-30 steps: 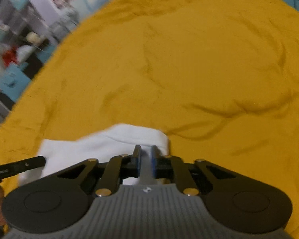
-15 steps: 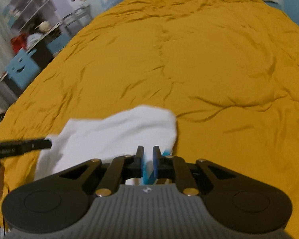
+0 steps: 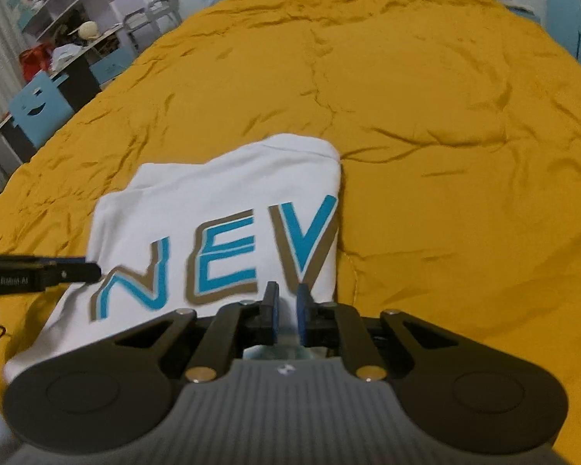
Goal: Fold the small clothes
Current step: 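Lower the folded sweatshirt with both tools and open both tools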
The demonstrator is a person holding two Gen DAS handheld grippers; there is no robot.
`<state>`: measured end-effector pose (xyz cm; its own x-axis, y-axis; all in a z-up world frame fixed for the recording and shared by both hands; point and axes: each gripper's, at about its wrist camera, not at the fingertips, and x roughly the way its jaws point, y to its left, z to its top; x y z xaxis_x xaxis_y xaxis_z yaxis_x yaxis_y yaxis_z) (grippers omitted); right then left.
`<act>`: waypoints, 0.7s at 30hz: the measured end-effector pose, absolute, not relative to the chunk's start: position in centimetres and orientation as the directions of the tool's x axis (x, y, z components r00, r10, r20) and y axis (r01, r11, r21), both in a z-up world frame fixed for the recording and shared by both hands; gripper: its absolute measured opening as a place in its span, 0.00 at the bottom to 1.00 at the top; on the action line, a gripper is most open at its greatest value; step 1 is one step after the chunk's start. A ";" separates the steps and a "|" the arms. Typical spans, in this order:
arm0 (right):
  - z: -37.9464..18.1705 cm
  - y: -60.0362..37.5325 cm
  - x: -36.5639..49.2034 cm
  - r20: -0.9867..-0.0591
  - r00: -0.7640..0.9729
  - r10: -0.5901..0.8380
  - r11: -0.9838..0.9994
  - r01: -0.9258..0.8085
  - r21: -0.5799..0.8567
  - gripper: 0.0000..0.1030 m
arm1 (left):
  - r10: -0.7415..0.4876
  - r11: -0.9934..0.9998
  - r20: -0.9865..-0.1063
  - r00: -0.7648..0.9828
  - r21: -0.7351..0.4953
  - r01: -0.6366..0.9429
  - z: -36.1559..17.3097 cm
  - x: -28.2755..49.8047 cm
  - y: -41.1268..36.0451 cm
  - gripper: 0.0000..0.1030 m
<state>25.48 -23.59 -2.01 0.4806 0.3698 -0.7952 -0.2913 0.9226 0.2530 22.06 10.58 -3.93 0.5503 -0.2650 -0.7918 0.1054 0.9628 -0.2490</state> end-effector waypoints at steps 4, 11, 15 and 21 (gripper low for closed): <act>-0.1 -24.2 22.0 -0.776 0.496 0.389 0.911 -0.330 0.247 0.17 | -0.282 0.960 -0.771 0.571 -0.229 0.164 -1.7 18.9 9.5 0.34; 2.3 -24.5 15.8 -0.757 0.526 0.386 0.899 -0.400 0.181 0.21 | -0.287 0.955 -0.756 0.589 -0.182 0.233 -0.4 13.5 7.3 0.29; 2.0 -24.2 13.3 -0.771 0.530 0.353 0.897 -0.427 0.117 0.21 | -0.259 0.962 -0.772 0.580 -0.151 0.228 -1.4 11.7 6.6 0.24; -0.9 -23.7 11.7 -0.817 0.490 0.305 0.902 -0.423 0.083 0.21 | -0.222 0.972 -0.820 0.528 -0.143 0.187 -4.5 11.2 6.7 0.21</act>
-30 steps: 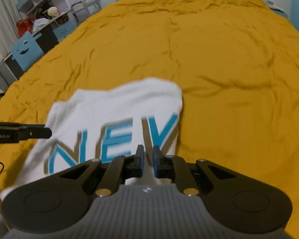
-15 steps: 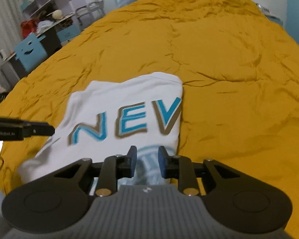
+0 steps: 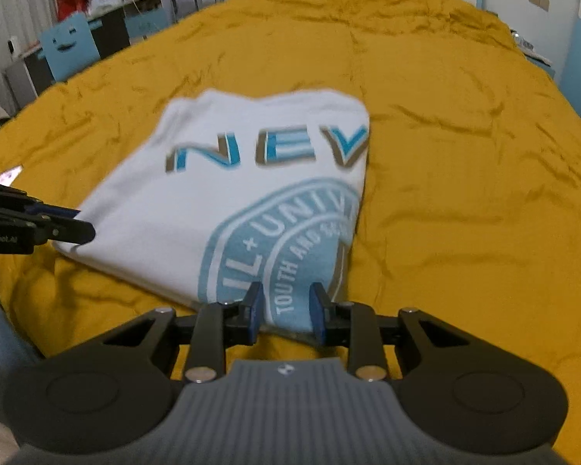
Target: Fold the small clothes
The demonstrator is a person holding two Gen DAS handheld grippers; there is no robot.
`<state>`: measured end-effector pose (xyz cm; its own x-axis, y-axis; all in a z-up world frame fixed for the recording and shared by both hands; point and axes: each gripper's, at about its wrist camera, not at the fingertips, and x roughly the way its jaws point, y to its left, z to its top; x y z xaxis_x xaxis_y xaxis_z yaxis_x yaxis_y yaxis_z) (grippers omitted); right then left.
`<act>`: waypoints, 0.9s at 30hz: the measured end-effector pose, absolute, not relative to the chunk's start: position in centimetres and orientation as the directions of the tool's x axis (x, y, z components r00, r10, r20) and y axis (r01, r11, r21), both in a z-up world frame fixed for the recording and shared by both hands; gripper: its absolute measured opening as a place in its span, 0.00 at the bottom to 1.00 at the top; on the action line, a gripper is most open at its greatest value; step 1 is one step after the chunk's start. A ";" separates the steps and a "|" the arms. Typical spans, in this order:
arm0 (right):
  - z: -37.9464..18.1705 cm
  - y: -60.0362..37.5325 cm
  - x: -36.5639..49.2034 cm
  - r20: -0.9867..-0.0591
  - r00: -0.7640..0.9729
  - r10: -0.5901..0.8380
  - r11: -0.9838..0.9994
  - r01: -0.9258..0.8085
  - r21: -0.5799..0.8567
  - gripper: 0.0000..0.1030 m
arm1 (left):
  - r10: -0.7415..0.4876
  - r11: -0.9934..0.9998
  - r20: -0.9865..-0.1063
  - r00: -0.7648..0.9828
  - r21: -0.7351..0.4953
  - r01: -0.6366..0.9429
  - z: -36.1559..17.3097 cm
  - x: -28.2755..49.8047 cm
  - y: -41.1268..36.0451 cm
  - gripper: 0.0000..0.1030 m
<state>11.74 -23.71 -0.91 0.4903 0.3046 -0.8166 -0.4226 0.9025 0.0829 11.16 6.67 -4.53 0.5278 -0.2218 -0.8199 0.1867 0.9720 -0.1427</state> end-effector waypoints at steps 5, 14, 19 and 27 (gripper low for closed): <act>-3.7 -23.9 11.6 -0.831 0.470 0.298 0.910 -0.403 0.098 0.21 | -0.183 0.977 -0.829 0.528 -0.094 0.191 -6.9 10.7 5.8 0.21; -5.1 -24.4 12.4 -0.841 0.436 0.321 0.904 -0.407 0.134 0.20 | -0.185 0.975 -0.821 0.541 -0.084 0.205 -7.2 10.7 5.9 0.23; -3.1 -23.5 12.4 -0.853 0.438 0.285 0.901 -0.425 0.084 0.21 | -0.181 0.971 -0.813 0.554 -0.060 0.230 -4.8 10.5 5.6 0.24; 4.2 -23.2 10.2 -0.760 0.575 0.302 0.880 -0.475 -0.010 0.50 | -0.086 0.982 -0.639 0.765 0.076 0.174 2.1 8.7 3.8 0.73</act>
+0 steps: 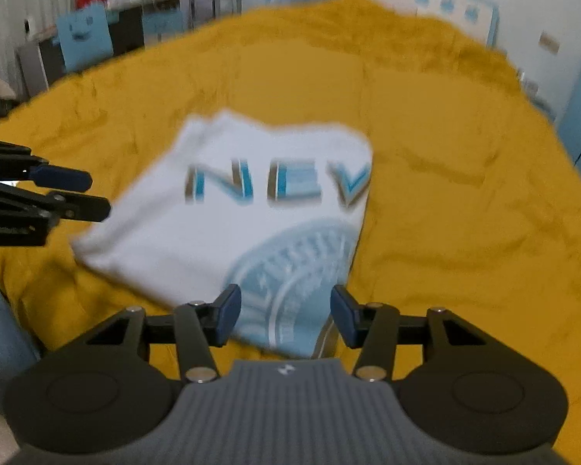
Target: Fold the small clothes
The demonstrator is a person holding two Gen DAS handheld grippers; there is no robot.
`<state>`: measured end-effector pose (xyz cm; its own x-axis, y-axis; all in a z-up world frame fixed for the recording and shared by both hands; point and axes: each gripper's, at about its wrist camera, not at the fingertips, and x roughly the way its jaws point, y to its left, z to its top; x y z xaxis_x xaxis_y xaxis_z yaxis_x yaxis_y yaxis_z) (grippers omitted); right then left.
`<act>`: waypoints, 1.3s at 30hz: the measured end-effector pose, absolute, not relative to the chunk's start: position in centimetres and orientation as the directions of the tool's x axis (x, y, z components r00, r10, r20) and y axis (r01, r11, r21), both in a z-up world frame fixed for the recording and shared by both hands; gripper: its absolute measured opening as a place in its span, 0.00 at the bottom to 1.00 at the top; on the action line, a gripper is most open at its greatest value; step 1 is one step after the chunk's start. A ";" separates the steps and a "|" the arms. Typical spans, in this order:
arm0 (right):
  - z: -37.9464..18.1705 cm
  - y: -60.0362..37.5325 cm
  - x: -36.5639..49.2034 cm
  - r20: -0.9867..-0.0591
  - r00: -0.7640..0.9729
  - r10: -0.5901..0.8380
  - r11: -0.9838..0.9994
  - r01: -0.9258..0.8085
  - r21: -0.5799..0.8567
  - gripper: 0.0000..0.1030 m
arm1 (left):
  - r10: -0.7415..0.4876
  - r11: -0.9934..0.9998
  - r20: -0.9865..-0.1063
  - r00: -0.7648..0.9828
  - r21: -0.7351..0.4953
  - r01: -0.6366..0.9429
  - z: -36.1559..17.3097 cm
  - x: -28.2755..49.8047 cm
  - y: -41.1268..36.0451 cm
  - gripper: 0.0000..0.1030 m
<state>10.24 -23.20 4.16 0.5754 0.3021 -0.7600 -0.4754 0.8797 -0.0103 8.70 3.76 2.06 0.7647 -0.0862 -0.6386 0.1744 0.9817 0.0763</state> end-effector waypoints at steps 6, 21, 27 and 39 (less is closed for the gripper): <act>9.2 -24.3 6.7 -0.583 0.747 0.319 0.920 -0.392 0.002 0.77 | -0.010 0.993 -0.419 0.908 0.101 0.057 5.4 5.9 1.6 0.98; 8.2 -23.6 -1.6 -0.436 0.870 0.230 0.963 -0.268 -0.026 0.80 | 0.107 0.994 -0.399 0.911 0.077 -0.083 3.0 1.7 -0.1 1.00; 5.4 -23.1 -0.9 -0.557 0.801 0.221 0.965 -0.262 0.005 0.80 | 0.149 0.989 -0.487 0.860 0.069 -0.132 1.1 1.3 0.5 1.00; 1.9 -23.4 1.3 -0.684 0.696 0.216 0.971 -0.229 0.073 0.80 | 0.130 0.990 -0.608 0.784 0.040 -0.133 -1.2 0.5 1.0 1.00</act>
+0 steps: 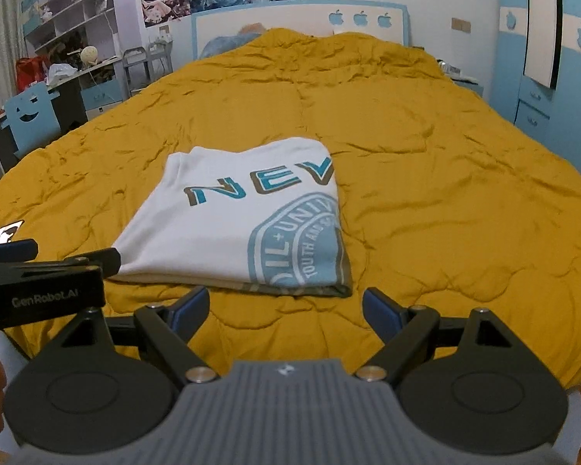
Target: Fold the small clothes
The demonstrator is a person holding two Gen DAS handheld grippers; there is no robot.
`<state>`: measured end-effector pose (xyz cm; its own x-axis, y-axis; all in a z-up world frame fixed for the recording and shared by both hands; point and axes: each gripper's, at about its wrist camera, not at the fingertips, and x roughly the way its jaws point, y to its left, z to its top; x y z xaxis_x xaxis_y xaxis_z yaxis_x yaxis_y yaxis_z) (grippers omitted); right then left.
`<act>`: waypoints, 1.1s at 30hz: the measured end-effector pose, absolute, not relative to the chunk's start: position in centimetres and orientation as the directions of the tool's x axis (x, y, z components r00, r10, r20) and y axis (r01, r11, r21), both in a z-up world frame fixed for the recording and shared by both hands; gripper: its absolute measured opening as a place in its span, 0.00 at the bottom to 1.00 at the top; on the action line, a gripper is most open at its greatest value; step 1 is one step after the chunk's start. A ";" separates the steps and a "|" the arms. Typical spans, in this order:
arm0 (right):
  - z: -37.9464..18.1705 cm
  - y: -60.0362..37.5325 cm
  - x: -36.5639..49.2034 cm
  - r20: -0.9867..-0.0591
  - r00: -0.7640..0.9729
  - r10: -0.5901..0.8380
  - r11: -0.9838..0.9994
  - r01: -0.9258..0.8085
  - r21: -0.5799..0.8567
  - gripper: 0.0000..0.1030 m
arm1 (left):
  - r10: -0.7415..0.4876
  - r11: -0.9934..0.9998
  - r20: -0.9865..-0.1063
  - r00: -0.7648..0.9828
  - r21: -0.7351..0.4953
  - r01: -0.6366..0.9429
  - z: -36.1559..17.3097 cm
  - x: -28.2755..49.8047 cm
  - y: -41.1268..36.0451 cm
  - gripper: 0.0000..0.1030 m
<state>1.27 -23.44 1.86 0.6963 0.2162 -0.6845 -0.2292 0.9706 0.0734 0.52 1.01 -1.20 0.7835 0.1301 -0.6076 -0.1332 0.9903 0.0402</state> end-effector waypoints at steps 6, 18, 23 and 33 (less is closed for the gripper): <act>1.9 -23.6 1.0 -0.685 0.695 0.218 0.971 -0.226 0.079 0.80 | 0.130 0.990 -0.610 0.781 0.044 -0.131 -1.2 0.4 0.8 1.00; 1.9 -23.5 0.9 -0.685 0.695 0.218 0.970 -0.230 0.076 0.80 | 0.130 0.991 -0.615 0.778 0.045 -0.129 -1.3 0.5 1.0 1.00; 2.1 -23.4 0.8 -0.681 0.699 0.218 0.970 -0.233 0.071 0.80 | 0.131 0.990 -0.615 0.778 0.046 -0.130 -1.3 0.5 1.1 1.00; 2.1 -23.4 0.8 -0.681 0.699 0.218 0.970 -0.235 0.069 0.80 | 0.130 0.991 -0.615 0.777 0.046 -0.130 -1.3 0.5 1.1 1.00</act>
<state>0.79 -23.36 2.05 0.6992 0.2176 -0.6810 -0.2347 0.9696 0.0688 0.49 1.07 -1.29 0.7775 0.1302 -0.6153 -0.1296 0.9905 0.0458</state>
